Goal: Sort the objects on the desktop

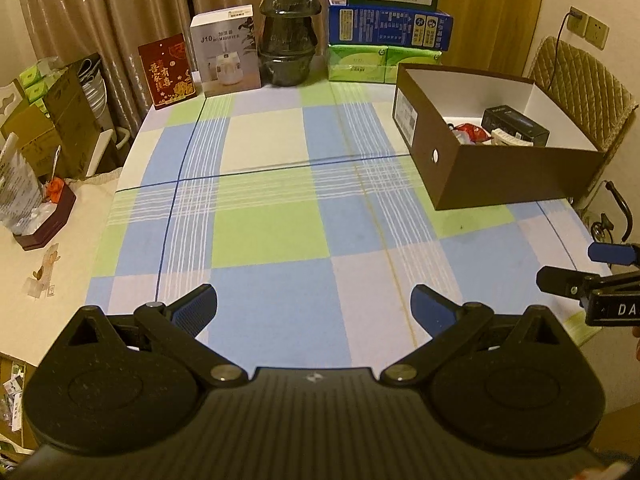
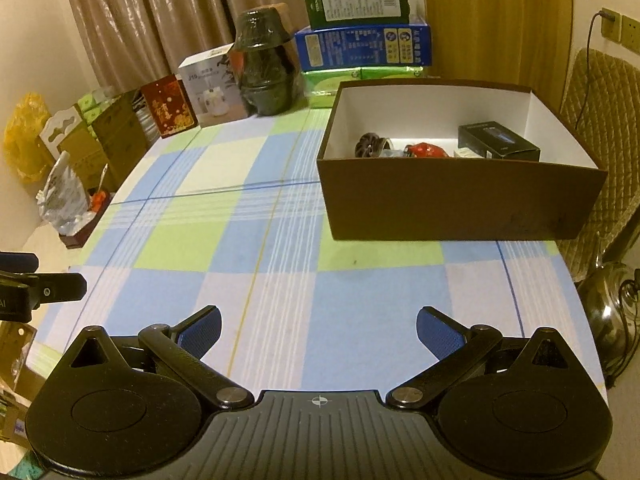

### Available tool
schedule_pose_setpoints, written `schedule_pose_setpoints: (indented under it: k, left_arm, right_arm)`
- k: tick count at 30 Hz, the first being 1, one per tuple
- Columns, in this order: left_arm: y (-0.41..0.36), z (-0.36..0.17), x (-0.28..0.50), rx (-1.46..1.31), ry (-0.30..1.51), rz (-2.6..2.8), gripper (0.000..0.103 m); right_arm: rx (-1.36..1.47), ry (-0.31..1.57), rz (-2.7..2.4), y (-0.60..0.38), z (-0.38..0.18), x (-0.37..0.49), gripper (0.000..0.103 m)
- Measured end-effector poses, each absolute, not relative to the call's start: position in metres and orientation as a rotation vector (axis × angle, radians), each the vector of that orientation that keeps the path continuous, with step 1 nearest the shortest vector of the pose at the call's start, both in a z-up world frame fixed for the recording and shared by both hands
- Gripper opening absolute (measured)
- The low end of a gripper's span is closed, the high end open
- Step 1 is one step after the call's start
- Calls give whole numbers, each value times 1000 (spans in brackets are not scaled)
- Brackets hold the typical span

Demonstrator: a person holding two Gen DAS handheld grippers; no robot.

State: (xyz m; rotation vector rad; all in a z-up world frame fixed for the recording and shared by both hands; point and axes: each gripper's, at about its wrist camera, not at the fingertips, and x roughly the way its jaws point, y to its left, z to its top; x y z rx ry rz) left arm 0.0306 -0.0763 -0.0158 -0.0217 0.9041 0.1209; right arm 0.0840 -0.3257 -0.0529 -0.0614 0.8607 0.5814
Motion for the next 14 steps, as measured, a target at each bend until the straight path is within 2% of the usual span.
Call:
schedule_pose_setpoints:
  k: [14]
  left_arm:
    - [-75,-17,26,-19,890,113,102]
  right_arm:
    - [-68,864,578,-325,-54,83,101]
